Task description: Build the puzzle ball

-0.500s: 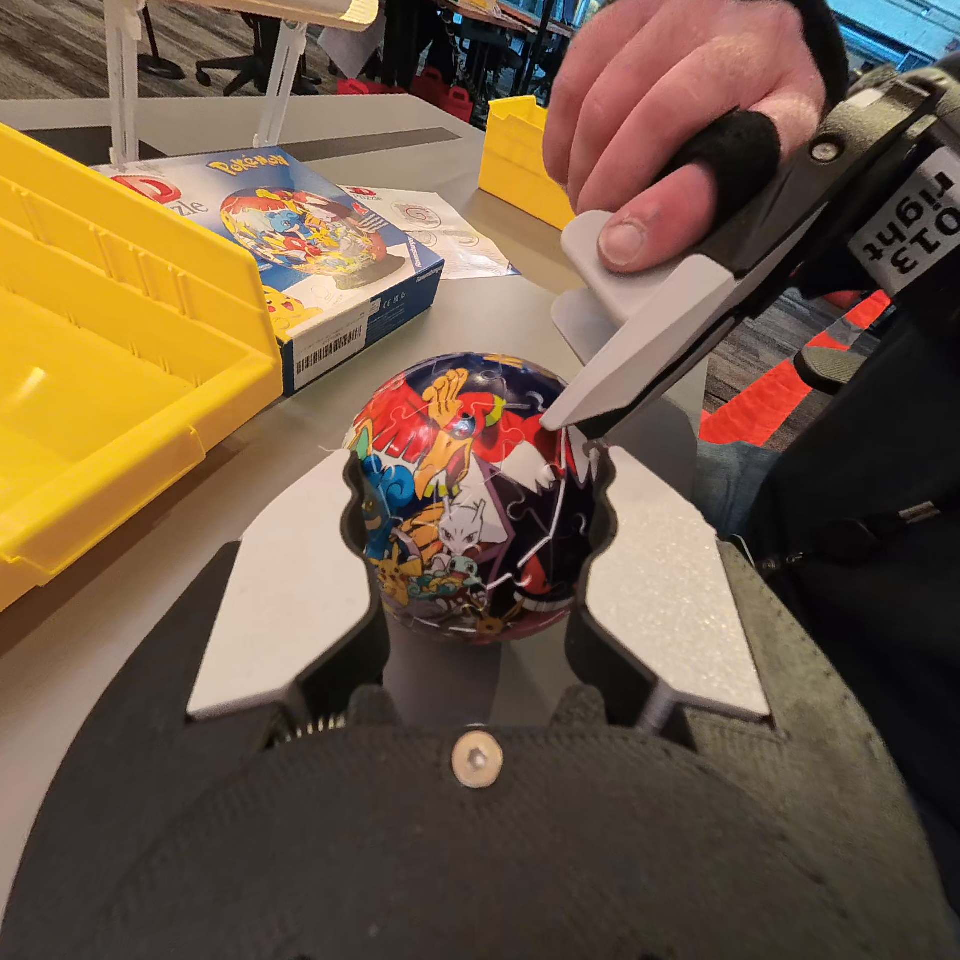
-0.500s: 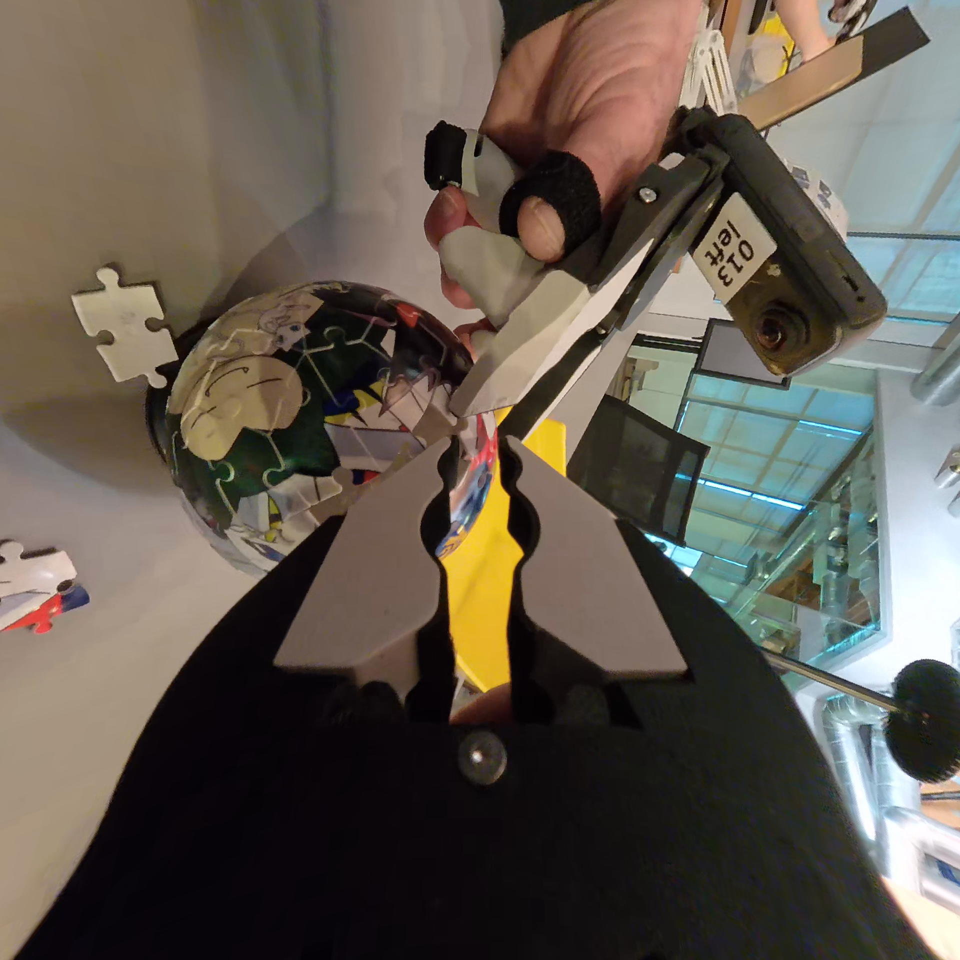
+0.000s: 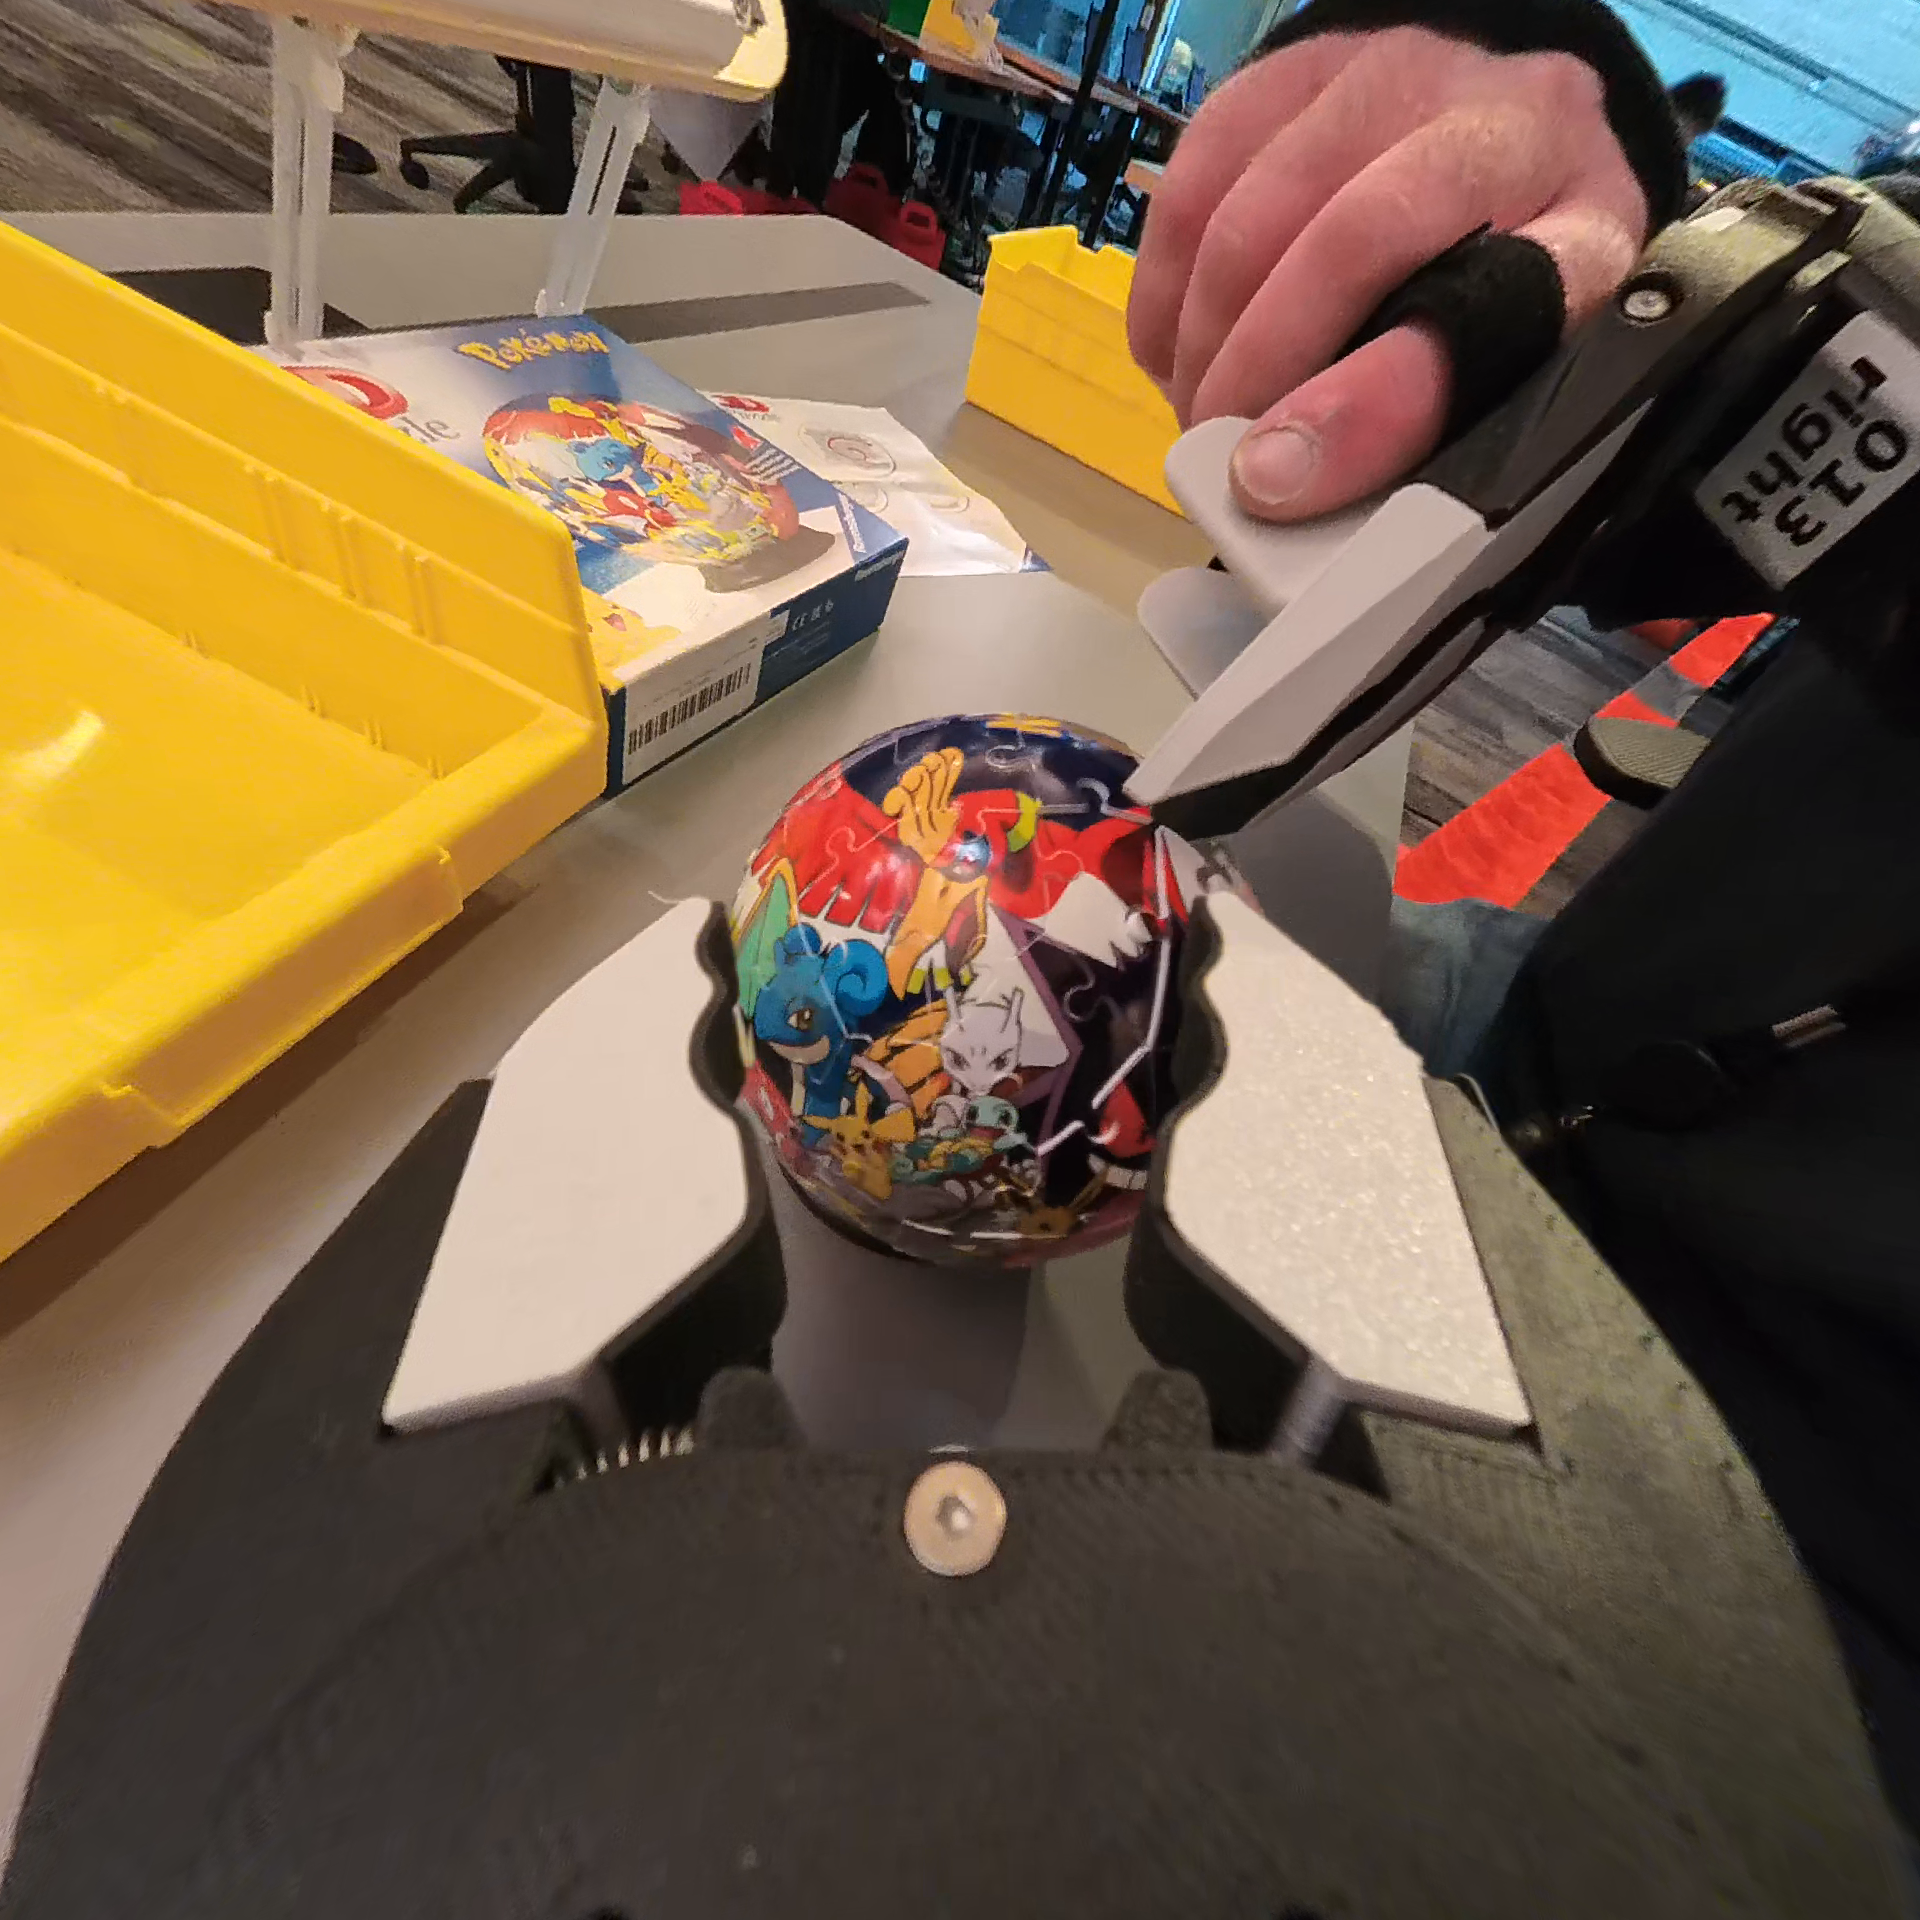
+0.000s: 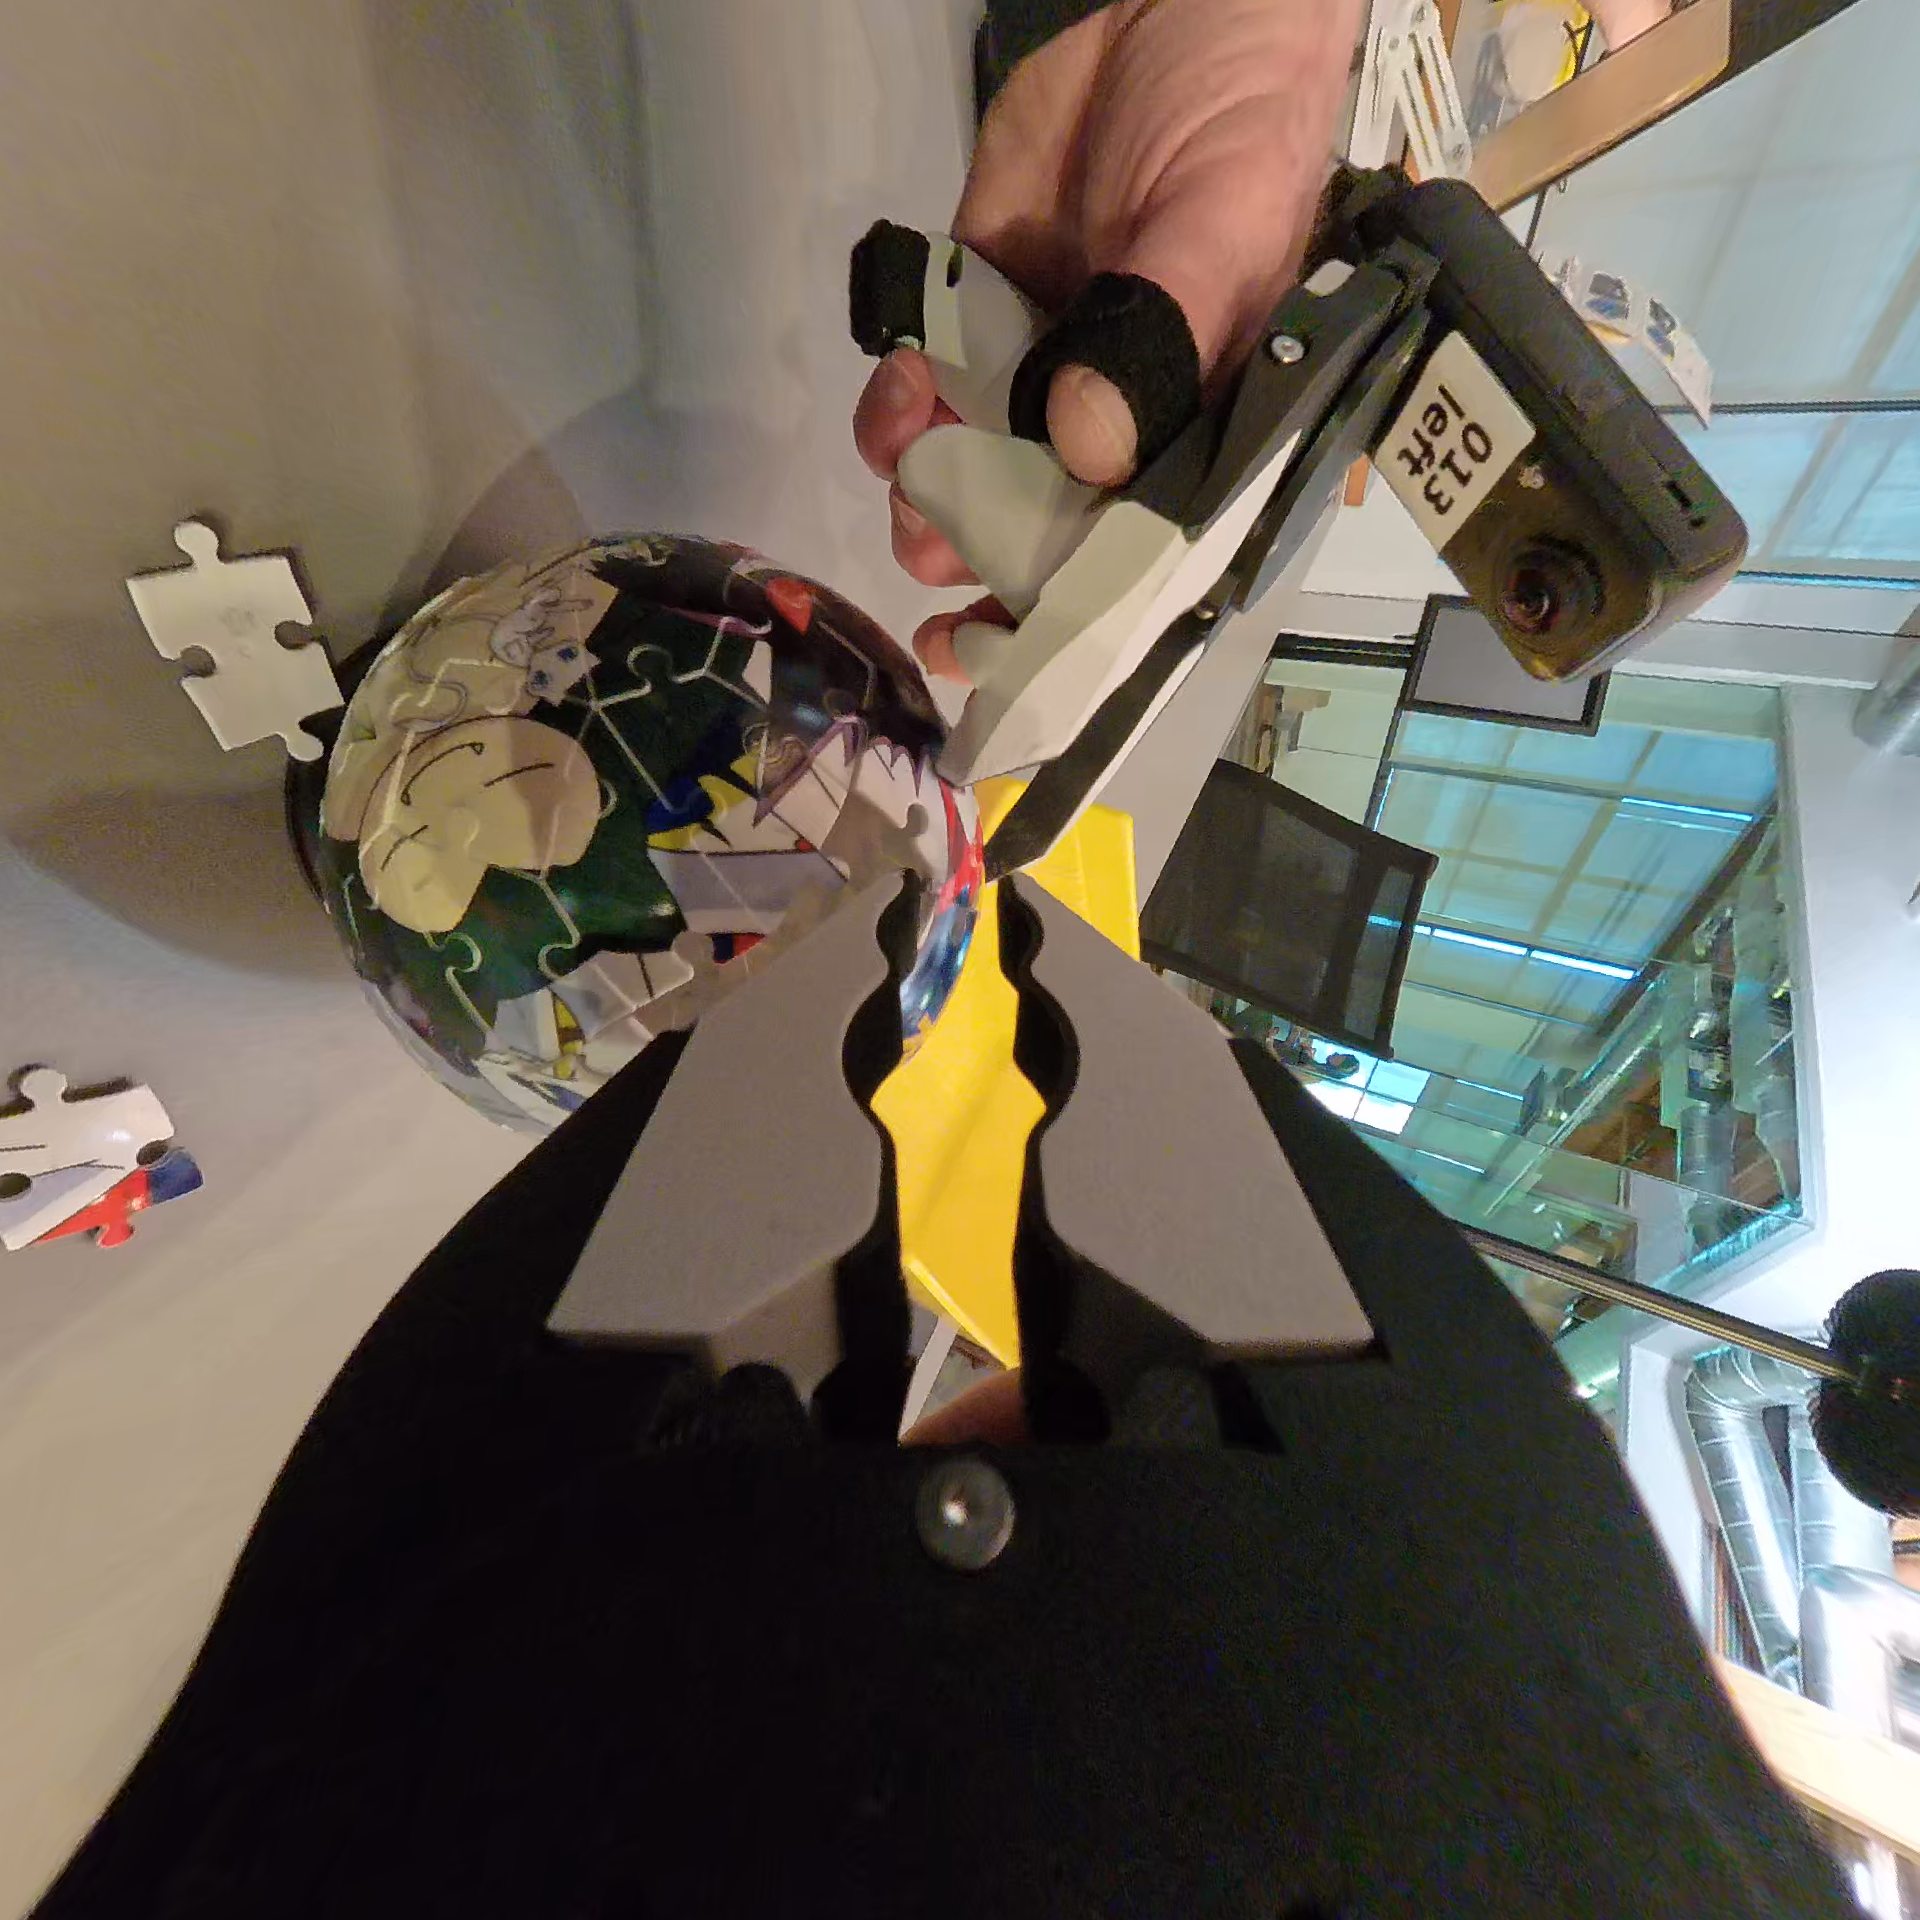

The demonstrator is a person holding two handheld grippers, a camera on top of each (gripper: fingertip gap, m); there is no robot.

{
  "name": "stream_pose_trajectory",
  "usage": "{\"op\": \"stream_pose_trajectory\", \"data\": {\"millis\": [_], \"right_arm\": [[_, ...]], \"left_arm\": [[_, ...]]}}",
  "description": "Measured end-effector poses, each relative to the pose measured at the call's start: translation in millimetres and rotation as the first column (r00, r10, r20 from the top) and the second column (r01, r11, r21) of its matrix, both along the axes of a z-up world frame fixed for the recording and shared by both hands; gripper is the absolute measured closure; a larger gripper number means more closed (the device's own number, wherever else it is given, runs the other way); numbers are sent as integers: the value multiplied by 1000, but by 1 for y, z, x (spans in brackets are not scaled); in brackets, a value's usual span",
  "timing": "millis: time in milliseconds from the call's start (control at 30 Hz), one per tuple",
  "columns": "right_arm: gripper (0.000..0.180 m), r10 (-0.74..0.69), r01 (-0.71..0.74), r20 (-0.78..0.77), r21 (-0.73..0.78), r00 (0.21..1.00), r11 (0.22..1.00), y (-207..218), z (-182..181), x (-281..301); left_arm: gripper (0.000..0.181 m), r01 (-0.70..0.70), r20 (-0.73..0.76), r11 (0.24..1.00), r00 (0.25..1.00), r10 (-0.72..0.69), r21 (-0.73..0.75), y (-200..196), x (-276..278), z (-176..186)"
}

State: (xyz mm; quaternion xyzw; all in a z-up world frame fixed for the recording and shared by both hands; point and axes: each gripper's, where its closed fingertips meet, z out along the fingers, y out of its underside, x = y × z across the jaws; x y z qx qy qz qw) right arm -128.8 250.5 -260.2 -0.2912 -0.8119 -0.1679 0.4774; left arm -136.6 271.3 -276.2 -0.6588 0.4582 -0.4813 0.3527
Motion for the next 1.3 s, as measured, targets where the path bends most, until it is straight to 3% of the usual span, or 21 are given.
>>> {"op": "stream_pose_trajectory", "data": {"millis": [400, 633, 1133, 1300], "right_arm": [[161, -26, 25, -30, -33, 999, 999, 6, -1, 3], [175, 8, -8, -34, -18, 999, 1000, 4, -5, 3], [176, 28, -27, -75, 9, 997, 1000, 6, -3, 3], [176, 31, -30, -86, 8, 996, 1000, 6, -3, 3]], "left_arm": [[100, 22, 1, 1000, 1000, -22, -3, -2, 9, -2], [100, 27, 12, 1000, 1000, -27, -12, -2, 10, -1], [103, 55, 35, 998, 998, -55, -8, -4, 12, 2], [107, -3, 2, 1000, 1000, 3, 18, 10, -4, 2]]}}
